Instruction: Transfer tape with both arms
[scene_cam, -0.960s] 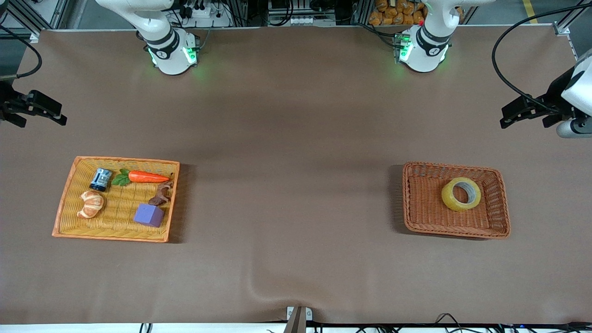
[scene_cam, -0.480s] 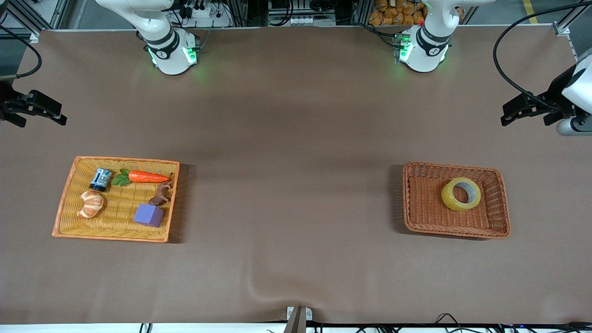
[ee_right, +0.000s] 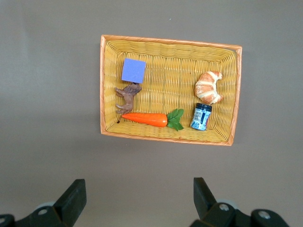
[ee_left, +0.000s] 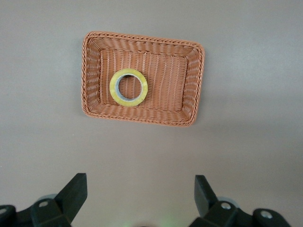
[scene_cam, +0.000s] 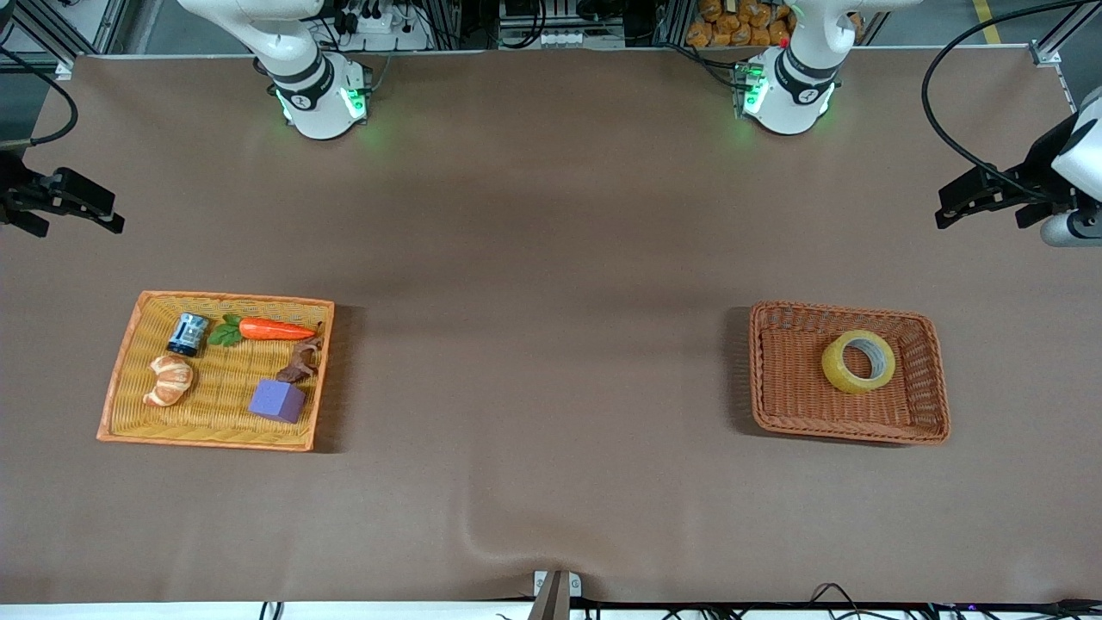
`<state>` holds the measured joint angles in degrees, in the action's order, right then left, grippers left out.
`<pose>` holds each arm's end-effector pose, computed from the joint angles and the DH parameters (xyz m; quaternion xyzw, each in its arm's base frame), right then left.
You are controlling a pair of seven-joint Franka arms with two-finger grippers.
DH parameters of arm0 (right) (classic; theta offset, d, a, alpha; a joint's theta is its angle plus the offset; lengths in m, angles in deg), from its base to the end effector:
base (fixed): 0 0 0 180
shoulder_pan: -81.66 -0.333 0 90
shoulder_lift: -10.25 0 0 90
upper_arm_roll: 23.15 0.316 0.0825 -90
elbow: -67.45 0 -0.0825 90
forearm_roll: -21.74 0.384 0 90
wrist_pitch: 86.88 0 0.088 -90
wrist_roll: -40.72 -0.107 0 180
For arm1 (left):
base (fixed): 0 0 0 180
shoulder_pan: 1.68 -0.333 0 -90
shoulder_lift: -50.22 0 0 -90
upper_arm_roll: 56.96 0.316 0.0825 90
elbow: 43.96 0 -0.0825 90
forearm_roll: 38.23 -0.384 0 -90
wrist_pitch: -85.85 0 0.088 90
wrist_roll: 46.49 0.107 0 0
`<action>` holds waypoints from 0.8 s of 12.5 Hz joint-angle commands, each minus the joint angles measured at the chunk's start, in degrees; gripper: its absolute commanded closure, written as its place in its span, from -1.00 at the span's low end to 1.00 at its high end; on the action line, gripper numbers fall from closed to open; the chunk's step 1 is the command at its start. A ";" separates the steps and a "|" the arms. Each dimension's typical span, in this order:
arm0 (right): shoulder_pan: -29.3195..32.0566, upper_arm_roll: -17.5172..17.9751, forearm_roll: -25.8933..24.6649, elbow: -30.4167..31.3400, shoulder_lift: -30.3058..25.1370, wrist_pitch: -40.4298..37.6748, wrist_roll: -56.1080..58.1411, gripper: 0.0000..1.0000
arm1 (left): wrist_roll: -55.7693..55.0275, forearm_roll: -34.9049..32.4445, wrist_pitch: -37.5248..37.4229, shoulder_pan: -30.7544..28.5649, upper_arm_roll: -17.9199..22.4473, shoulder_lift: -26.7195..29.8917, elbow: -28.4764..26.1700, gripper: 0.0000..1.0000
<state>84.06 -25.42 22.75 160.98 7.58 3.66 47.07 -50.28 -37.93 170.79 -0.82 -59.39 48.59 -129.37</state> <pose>0.5386 -0.0426 0.6217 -0.9998 -0.0146 0.0019 0.0100 0.5538 -0.0321 0.6386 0.9998 0.0042 -0.0185 0.0021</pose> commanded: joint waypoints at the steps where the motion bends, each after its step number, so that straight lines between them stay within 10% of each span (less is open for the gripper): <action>1: 1.03 0.60 -0.49 -0.37 -0.32 -0.62 0.85 -1.00 | 1.15 -0.38 -1.27 0.46 0.50 0.23 0.78 -1.00; 10: 1.21 0.60 -0.49 -0.37 -0.23 -0.54 0.85 -1.00 | 1.24 -1.88 -2.32 0.63 0.15 -0.21 0.87 -1.00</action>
<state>84.07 -25.53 22.75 160.98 7.58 3.66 47.07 -50.19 -39.29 169.58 -0.33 -59.36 48.56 -129.37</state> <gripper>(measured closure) 0.000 0.000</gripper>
